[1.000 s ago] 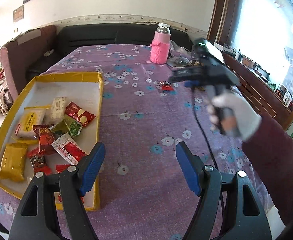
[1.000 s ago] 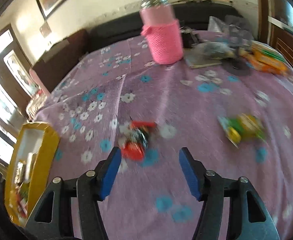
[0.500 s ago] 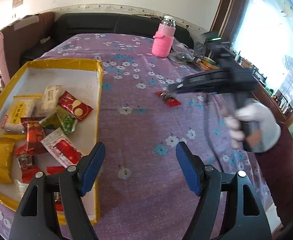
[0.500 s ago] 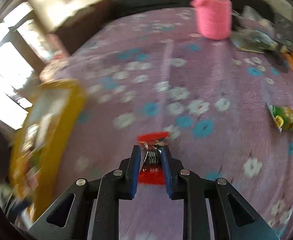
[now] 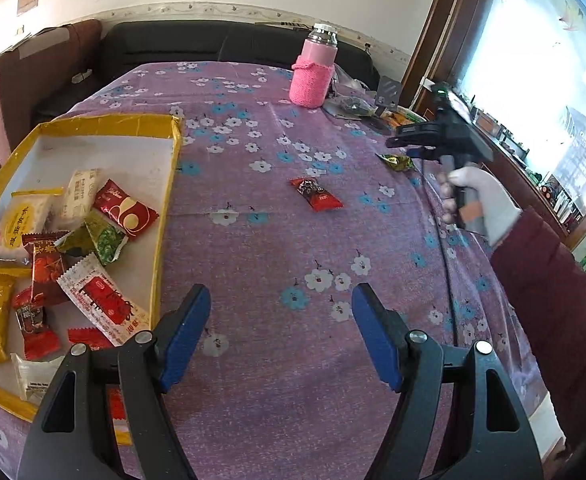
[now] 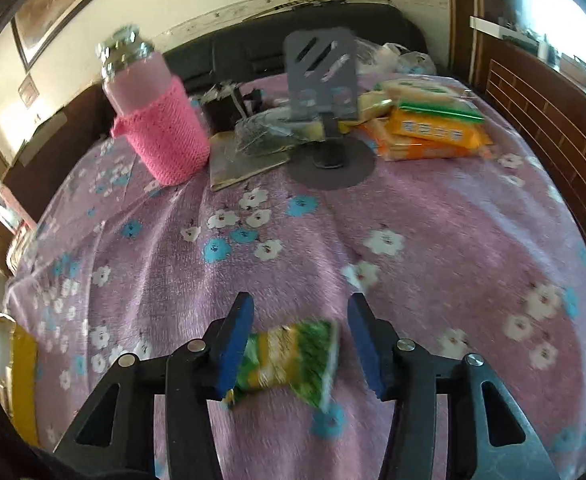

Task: Organize snacks
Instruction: 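Grasp the green snack bag with the right gripper while the left approaches a red candy, then grasp the red-black candy with the left gripper, then carry both snacks over the tray and open both grippers to drop them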

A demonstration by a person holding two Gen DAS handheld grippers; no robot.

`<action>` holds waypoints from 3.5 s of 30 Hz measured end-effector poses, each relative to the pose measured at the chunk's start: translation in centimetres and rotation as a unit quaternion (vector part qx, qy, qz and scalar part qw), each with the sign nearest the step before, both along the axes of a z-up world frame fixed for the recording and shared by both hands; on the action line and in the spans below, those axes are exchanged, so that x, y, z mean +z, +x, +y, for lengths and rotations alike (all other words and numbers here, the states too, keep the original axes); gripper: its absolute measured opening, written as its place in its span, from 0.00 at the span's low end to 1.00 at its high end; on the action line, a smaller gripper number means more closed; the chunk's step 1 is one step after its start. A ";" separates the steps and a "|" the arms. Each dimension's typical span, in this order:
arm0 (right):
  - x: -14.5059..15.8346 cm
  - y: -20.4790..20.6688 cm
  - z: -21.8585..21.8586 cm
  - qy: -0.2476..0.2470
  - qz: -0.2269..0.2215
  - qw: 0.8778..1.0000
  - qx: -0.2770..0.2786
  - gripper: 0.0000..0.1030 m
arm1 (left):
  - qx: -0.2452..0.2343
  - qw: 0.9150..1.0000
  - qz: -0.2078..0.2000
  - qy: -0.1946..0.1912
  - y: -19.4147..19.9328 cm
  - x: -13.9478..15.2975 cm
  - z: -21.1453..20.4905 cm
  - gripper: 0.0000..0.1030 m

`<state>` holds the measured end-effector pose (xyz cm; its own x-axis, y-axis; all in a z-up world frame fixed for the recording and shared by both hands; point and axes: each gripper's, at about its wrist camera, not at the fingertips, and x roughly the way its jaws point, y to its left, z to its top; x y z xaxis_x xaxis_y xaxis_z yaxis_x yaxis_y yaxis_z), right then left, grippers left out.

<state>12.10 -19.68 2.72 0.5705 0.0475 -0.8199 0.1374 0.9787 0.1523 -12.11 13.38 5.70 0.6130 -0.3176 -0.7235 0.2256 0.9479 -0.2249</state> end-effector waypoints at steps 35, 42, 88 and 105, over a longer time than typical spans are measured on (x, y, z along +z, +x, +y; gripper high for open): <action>-1.2 -11.8 7.1 0.072 -0.011 0.992 0.102 0.29 | 0.019 0.999 0.028 0.002 3.2 0.8 -2.7 0.71; -1.1 -12.2 4.8 0.128 -0.006 0.988 0.087 0.28 | 0.017 0.996 0.077 -0.044 9.7 -0.7 -4.5 0.71; -0.4 -12.4 3.0 0.218 -0.029 0.970 0.099 0.27 | -0.066 0.989 0.023 0.133 12.4 -4.3 -11.2 0.27; -0.2 -13.4 5.9 0.226 -0.031 0.966 0.123 0.27 | 0.119 0.992 -0.040 -0.001 1.1 3.0 8.2 0.28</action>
